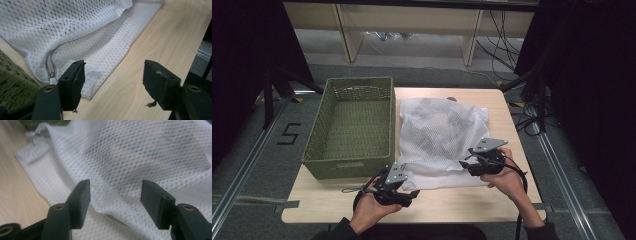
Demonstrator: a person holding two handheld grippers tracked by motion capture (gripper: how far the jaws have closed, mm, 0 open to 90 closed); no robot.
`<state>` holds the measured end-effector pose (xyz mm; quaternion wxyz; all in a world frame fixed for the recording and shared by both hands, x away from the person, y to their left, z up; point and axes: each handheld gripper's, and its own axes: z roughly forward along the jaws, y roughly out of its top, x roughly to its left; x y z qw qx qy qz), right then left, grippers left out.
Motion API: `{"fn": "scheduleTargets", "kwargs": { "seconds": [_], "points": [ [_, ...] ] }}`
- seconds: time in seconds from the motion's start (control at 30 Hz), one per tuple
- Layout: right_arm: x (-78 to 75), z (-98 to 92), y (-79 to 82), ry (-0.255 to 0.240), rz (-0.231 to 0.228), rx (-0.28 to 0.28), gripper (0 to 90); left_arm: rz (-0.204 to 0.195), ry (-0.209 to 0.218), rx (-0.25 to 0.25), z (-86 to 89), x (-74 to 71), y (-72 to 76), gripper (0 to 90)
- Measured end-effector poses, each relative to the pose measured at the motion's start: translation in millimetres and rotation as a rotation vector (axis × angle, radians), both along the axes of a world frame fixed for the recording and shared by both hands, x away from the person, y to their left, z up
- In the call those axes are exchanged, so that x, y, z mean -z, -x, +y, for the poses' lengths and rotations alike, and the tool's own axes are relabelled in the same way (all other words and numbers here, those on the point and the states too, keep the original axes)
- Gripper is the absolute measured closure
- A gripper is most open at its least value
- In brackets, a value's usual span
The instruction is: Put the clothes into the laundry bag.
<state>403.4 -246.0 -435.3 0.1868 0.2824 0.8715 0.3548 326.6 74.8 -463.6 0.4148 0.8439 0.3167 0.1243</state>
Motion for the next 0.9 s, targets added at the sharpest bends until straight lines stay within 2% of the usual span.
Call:
{"fn": "scheduleTargets", "kwargs": {
  "seconds": [0.07,0.1,0.13,0.17,0.23,0.27,0.37,0.4,0.47,0.5,0.53,0.57,0.6,0.63,0.67,0.7,0.73,0.77,0.8,0.83,0.87,0.9],
  "points": [
    [-3.1,-7.7,2.3,-0.048,0.0,0.045,39.1,-0.002,0.025,0.001,3.6,-0.9,1.3,30.8],
    [-3.2,-10.2,3.2,-0.081,0.019,0.058,38.5,-0.001,0.024,-0.006,5.1,-1.4,1.6,29.4],
    [-3.5,-12.0,4.4,-0.097,0.023,0.072,37.8,-0.007,0.056,-0.007,5.6,-0.8,2.4,28.1],
    [-3.3,-14.8,4.2,-0.111,0.011,0.082,37.3,-0.01,0.055,-0.008,7.9,-1.4,2.8,27.3],
    [-2.1,-18.2,6.7,-0.132,0.029,0.112,36.5,-0.008,0.07,-0.007,11.9,-1.8,3.5,23.2],
    [-1.2,-19.5,7.8,-0.131,0.032,0.124,36.0,-0.016,0.081,-0.018,13.5,-1.3,4.0,20.3],
    [2.5,-22.4,9.7,-0.138,0.041,0.145,35.0,-0.035,0.101,-0.011,21.9,-1.6,6.4,19.5],
    [3.7,-21.8,12.5,-0.143,0.053,0.16,35.0,-0.038,0.102,-0.01,24.9,-1.8,6.8,19.1],
    [5.1,-22.9,13.9,-0.14,0.048,0.153,34.6,-0.051,0.099,-0.028,30.7,-1.7,7.3,19.1],
    [5.4,-22.3,15.3,-0.144,0.06,0.153,34.5,-0.05,0.099,-0.027,33.3,-1.6,7.2,19.2],
    [5.8,-22.6,15.9,-0.143,0.051,0.152,34.4,-0.058,0.084,-0.04,36.4,-2.2,7.1,19.4],
    [6.2,-22.1,17.2,-0.143,0.053,0.149,34.1,-0.042,0.111,-0.039,37.7,-2.0,7.3,20.1],
    [6.8,-21.2,19.7,-0.149,0.057,0.162,33.9,-0.048,0.104,-0.047,40.0,-2.5,7.9,20.4],
    [7.3,-22.2,19.8,-0.144,0.048,0.15,33.7,-0.055,0.089,-0.042,43.4,-2.7,8.0,20.4],
    [8.2,-21.7,22.6,-0.148,0.061,0.152,33.5,-0.065,0.095,-0.034,44.6,-2.6,8.1,20.5],
    [9.4,-21.3,24.9,-0.148,0.066,0.158,33.5,-0.053,0.088,-0.047,46.0,-2.3,9.7,20.7],
    [10.5,-21.6,26.4,-0.139,0.048,0.153,33.4,-0.054,0.087,-0.048,47.1,-1.9,10.2,21.0],
    [11.2,-20.2,29.6,-0.152,0.078,0.158,33.4,-0.048,0.103,-0.043,48.3,-1.1,11.9,21.0],
    [12.7,-20.2,32.1,-0.153,0.069,0.15,33.4,-0.059,0.109,-0.054,48.7,-0.6,13.9,21.1],
    [13.4,-20.4,34.4,-0.152,0.063,0.143,33.3,-0.063,0.087,-0.026,51.5,-1.4,13.5,21.0],
    [13.9,-20.2,37.0,-0.155,0.066,0.144,33.2,-0.069,0.074,-0.032,53.1,-1.3,15.8,21.1],
    [14.4,-19.5,41.7,-0.162,0.079,0.151,33.1,-0.052,0.1,-0.046,52.4,-0.2,17.7,21.1]
  ]
}}
